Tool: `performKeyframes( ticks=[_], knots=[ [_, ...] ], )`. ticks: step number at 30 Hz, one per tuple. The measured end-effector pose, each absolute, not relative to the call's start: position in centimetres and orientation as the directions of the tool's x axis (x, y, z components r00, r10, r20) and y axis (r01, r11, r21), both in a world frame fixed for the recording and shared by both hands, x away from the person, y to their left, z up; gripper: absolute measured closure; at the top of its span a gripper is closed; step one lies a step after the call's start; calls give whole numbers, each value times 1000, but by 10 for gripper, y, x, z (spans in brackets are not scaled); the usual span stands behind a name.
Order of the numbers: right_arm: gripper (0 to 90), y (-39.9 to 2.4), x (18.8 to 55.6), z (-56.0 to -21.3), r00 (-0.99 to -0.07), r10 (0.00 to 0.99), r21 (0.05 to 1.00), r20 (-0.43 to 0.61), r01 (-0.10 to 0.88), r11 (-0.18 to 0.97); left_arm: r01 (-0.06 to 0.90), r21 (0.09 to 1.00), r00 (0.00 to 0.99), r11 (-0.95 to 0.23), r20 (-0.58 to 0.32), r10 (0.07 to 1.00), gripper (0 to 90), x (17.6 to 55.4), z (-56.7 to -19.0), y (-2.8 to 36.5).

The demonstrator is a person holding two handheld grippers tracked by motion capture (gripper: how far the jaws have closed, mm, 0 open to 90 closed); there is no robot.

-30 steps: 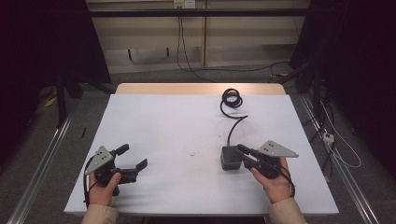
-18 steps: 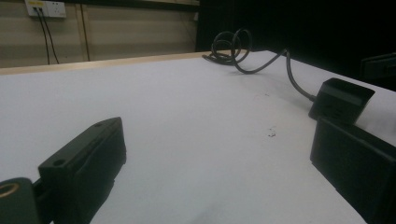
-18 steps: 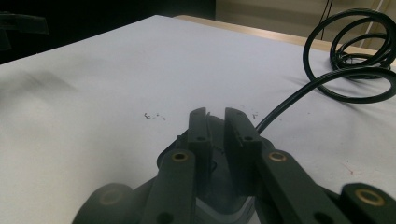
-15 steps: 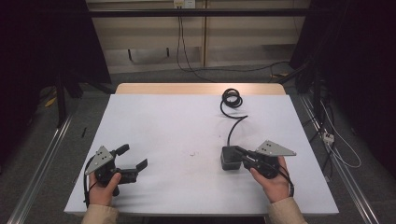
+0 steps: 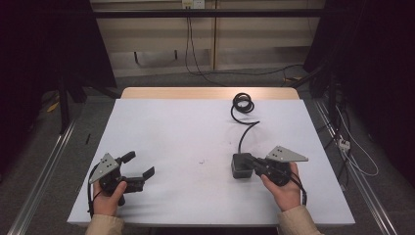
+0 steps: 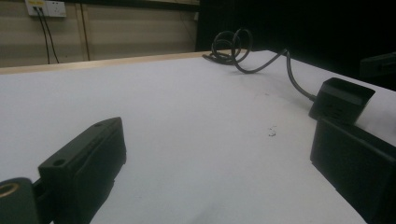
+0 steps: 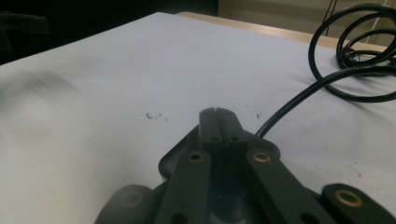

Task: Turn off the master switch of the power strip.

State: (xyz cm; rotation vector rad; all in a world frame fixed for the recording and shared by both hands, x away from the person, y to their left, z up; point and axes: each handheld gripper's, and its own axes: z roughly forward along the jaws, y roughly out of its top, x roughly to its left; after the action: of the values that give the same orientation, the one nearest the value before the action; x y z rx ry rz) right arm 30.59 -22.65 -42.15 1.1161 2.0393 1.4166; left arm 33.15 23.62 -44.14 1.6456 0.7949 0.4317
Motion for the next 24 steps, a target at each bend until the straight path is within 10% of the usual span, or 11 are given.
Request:
performKeyframes(
  ticks=[24],
  knots=[
    [900, -223, 308, -423, -600, 794, 888, 99, 414, 202, 265, 962, 698, -69, -142, 702, 32, 332, -442, 236]
  ],
)
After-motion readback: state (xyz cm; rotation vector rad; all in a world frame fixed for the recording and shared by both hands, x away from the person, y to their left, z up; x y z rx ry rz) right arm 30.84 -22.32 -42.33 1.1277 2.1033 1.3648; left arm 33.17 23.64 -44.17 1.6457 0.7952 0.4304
